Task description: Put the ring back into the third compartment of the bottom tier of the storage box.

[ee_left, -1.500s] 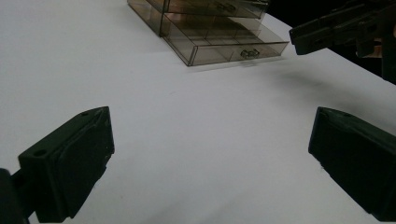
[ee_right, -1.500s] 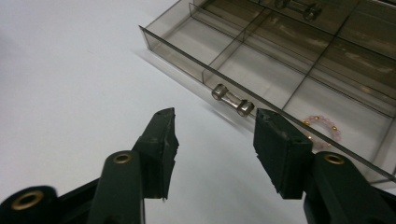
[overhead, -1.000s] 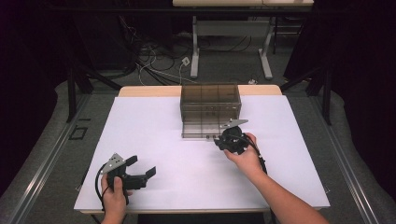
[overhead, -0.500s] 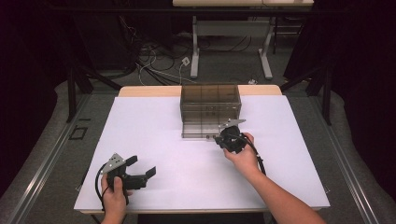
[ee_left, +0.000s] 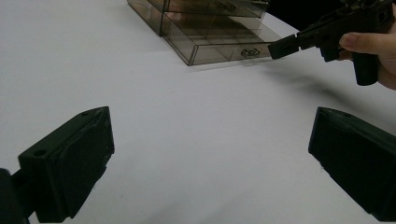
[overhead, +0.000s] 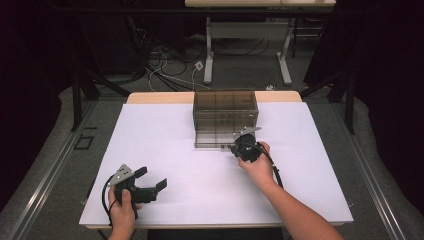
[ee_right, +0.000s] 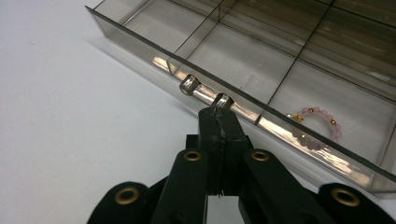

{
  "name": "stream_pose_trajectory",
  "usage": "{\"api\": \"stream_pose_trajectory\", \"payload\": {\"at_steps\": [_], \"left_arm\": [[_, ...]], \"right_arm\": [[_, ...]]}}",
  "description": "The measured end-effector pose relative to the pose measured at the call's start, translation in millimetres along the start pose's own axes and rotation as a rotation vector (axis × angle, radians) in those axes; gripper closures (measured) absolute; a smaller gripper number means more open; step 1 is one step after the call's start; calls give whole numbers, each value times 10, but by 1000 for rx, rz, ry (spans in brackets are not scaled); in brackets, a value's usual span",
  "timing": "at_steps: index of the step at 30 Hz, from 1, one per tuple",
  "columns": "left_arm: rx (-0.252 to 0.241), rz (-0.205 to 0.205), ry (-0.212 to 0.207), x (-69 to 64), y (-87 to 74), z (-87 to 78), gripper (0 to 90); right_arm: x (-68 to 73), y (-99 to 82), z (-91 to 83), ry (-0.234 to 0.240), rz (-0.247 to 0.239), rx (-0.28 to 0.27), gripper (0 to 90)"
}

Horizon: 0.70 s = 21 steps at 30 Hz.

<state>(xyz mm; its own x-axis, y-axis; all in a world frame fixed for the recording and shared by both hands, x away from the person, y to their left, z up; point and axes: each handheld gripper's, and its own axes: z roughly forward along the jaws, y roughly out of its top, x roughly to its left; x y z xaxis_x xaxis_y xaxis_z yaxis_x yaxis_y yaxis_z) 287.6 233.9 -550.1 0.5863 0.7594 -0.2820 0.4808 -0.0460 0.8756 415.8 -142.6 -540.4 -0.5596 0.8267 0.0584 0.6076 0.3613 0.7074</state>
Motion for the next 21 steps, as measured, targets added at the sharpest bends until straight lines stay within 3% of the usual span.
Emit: {"api": "stream_pose_trajectory", "payload": {"at_steps": [21], "left_arm": [[0, -1, 0, 2, -2, 2, 4]], "right_arm": [[-90, -1, 136, -46, 71, -28, 900]]}}
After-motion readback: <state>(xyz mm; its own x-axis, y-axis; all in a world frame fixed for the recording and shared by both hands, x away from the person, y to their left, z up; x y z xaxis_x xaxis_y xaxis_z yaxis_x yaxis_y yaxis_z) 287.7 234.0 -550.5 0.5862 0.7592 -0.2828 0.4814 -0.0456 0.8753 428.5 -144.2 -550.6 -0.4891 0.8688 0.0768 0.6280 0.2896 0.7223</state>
